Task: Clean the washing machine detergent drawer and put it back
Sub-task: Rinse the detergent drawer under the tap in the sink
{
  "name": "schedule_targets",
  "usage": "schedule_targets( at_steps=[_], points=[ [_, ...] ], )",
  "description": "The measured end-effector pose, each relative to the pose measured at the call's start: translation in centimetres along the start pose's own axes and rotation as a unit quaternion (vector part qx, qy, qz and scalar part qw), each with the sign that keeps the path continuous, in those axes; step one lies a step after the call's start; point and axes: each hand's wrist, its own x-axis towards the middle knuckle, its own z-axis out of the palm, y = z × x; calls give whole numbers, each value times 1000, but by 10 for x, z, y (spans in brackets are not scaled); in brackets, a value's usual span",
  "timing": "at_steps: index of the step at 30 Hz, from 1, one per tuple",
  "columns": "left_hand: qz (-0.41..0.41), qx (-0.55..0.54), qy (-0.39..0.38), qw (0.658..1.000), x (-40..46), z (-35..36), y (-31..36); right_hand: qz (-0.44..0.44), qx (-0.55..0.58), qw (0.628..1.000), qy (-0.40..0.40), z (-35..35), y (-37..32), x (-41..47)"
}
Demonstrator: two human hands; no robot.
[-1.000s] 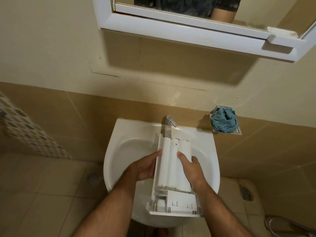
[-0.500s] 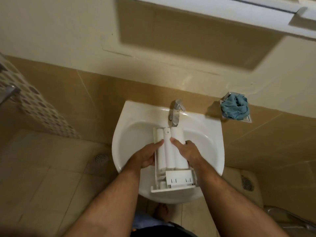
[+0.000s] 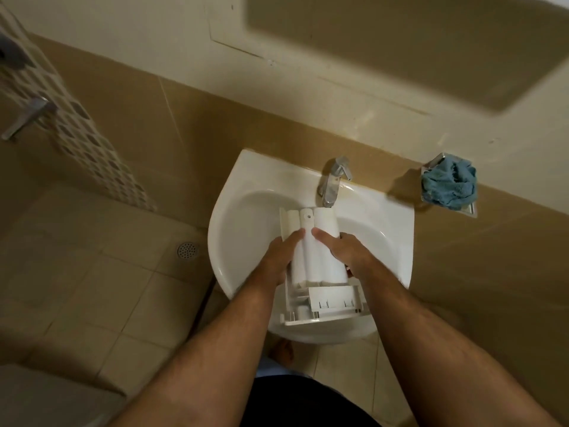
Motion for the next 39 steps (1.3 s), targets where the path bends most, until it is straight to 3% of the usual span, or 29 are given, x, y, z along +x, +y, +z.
schedule_targets(
  at_steps=[4, 10, 18, 24, 27, 33, 39],
  points=[
    [-3, -52, 29, 998, -2, 2, -12, 2, -59, 998, -33, -5, -6, 2],
    [28, -165, 131, 977, -2, 9, -33, -95, -139, 984, -51, 5, -27, 14],
    [126, -222, 153, 955, 13, 52, -41, -145, -279, 947, 67, -22, -27, 28],
    [160, -276, 58, 946, 26, 63, -48, -135, -349, 922, 94, -37, -5, 40],
    [162, -267, 58, 948, 28, 63, -46, -129, -373, 908, 142, -46, 5, 38],
    [54, -215, 16, 975, 28, 58, -30, -107, -362, 923, 70, -53, 23, 36],
    [19, -232, -52, 971, 18, 54, -29, -132, -381, 909, 108, -38, 2, 36]
  ],
)
